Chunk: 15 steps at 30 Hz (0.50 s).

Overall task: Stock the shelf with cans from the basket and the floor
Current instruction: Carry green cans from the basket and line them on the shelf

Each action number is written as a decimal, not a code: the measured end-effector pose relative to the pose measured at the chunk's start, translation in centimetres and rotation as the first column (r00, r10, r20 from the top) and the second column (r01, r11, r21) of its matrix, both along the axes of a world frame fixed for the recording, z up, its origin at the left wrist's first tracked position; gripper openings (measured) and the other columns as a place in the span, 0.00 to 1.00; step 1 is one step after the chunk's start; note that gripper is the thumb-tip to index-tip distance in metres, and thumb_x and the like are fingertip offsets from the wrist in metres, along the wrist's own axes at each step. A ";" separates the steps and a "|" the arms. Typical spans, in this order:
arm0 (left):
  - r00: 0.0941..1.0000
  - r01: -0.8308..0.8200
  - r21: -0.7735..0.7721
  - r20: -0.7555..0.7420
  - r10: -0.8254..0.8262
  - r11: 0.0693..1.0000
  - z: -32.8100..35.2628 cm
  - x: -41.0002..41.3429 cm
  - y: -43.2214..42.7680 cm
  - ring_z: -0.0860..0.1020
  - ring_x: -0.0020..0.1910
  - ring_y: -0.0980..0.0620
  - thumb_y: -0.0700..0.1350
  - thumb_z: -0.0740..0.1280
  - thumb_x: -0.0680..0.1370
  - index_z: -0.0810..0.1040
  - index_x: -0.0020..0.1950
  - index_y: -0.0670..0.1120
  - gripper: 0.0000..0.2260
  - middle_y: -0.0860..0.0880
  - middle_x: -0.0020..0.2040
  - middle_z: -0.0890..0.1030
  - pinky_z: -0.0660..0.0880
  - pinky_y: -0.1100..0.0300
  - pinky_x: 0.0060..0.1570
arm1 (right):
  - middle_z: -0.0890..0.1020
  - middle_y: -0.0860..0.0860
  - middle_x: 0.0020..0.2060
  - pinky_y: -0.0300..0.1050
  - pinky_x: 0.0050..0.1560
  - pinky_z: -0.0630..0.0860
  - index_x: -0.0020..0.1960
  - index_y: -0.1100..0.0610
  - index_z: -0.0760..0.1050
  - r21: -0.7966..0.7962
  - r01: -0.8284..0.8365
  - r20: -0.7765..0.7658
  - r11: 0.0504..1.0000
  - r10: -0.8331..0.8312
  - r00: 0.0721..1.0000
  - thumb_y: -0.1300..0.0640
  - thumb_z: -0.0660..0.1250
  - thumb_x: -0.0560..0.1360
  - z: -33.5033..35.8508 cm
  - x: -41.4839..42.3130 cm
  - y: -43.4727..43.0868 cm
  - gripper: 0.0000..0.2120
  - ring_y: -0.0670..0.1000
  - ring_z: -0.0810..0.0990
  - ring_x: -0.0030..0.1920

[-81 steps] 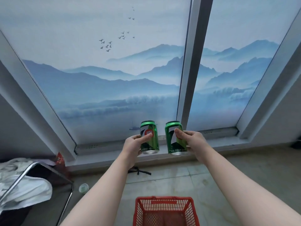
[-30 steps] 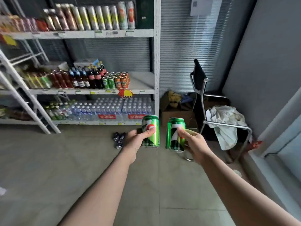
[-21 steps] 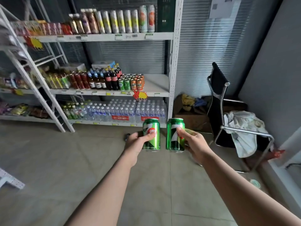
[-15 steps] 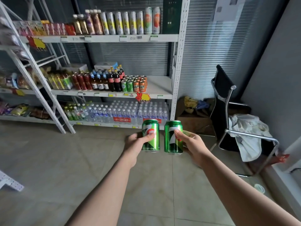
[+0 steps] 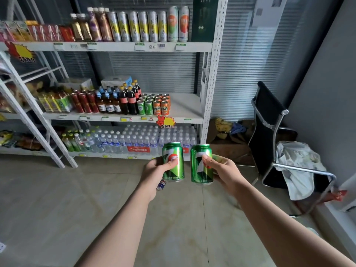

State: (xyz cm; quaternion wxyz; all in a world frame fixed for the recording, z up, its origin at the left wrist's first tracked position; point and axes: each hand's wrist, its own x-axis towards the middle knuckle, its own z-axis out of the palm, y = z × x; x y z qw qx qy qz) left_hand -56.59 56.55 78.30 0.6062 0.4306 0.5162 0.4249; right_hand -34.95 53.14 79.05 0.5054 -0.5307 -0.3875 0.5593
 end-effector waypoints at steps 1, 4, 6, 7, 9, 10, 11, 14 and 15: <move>1.000 0.002 0.008 0.004 -0.002 1.000 0.1 0.0 1.2 0.83 0.53 0.45 0.58 0.82 0.55 0.83 0.53 0.48 0.30 0.49 0.48 0.87 0.77 0.46 0.59 | 0.80 0.56 0.46 0.56 0.57 0.77 0.55 0.58 0.83 0.002 -0.002 0.001 1.000 0.002 1.000 0.37 0.80 0.56 0.0 0.1 1.2 0.35 0.55 0.77 0.47; 1.000 -0.004 0.019 0.025 0.004 1.000 0.3 0.1 5.3 0.83 0.54 0.45 0.56 0.82 0.55 0.83 0.53 0.47 0.29 0.49 0.49 0.87 0.77 0.51 0.56 | 0.79 0.56 0.45 0.53 0.55 0.74 0.53 0.58 0.84 0.004 0.007 -0.023 1.000 -0.007 1.000 0.40 0.80 0.58 0.2 0.5 5.3 0.31 0.55 0.76 0.46; 1.000 -0.008 0.031 0.019 0.007 1.000 0.3 0.4 8.6 0.82 0.55 0.46 0.58 0.82 0.54 0.83 0.53 0.48 0.31 0.50 0.50 0.86 0.74 0.47 0.62 | 0.78 0.54 0.41 0.52 0.52 0.70 0.51 0.58 0.84 0.006 0.000 -0.035 1.000 0.000 0.999 0.43 0.78 0.61 0.5 0.8 8.5 0.24 0.54 0.74 0.42; 1.000 -0.011 0.034 0.016 0.010 0.999 0.3 0.5 10.2 0.81 0.56 0.46 0.58 0.81 0.54 0.83 0.53 0.49 0.30 0.51 0.50 0.86 0.72 0.46 0.64 | 0.77 0.54 0.40 0.52 0.52 0.68 0.50 0.57 0.84 0.011 -0.006 -0.035 1.000 0.006 0.999 0.44 0.78 0.62 0.7 0.9 10.0 0.22 0.53 0.73 0.41; 1.000 -0.019 0.040 0.009 0.018 0.999 0.3 1.0 13.6 0.80 0.57 0.48 0.58 0.81 0.56 0.83 0.52 0.50 0.28 0.52 0.50 0.86 0.69 0.46 0.66 | 0.77 0.54 0.41 0.50 0.51 0.68 0.48 0.56 0.85 0.023 -0.019 -0.029 1.000 0.020 0.999 0.45 0.77 0.63 1.2 1.2 13.4 0.19 0.55 0.72 0.42; 1.000 -0.022 0.037 0.010 0.021 0.999 0.2 1.2 15.3 0.80 0.57 0.48 0.58 0.81 0.56 0.82 0.53 0.50 0.28 0.52 0.50 0.86 0.68 0.47 0.67 | 0.77 0.54 0.40 0.48 0.49 0.69 0.48 0.56 0.85 0.026 -0.026 -0.036 0.999 0.027 0.999 0.47 0.76 0.65 1.3 1.4 15.3 0.16 0.55 0.72 0.42; 1.000 -0.022 0.037 0.018 0.021 0.999 0.2 1.5 17.6 0.80 0.57 0.49 0.57 0.80 0.57 0.82 0.53 0.50 0.27 0.53 0.50 0.86 0.67 0.47 0.68 | 0.77 0.54 0.40 0.46 0.47 0.71 0.47 0.56 0.85 0.027 -0.035 -0.043 0.999 0.037 0.998 0.49 0.75 0.67 1.3 1.8 17.7 0.13 0.54 0.73 0.41; 1.000 -0.019 0.032 0.016 0.018 0.999 0.1 2.3 22.6 0.80 0.57 0.49 0.57 0.81 0.57 0.82 0.53 0.50 0.27 0.53 0.50 0.86 0.68 0.48 0.67 | 0.76 0.51 0.36 0.37 0.40 0.75 0.48 0.56 0.85 0.029 -0.075 -0.045 0.997 0.076 0.996 0.55 0.70 0.74 1.2 2.5 23.5 0.07 0.47 0.74 0.36; 0.999 -0.030 0.032 0.010 0.030 0.999 0.1 2.5 24.2 0.80 0.56 0.49 0.56 0.81 0.57 0.82 0.53 0.49 0.27 0.53 0.49 0.86 0.68 0.49 0.66 | 0.75 0.50 0.34 0.35 0.37 0.75 0.50 0.58 0.84 0.031 -0.092 -0.047 0.995 0.094 0.994 0.57 0.69 0.76 1.0 2.7 25.4 0.07 0.45 0.73 0.32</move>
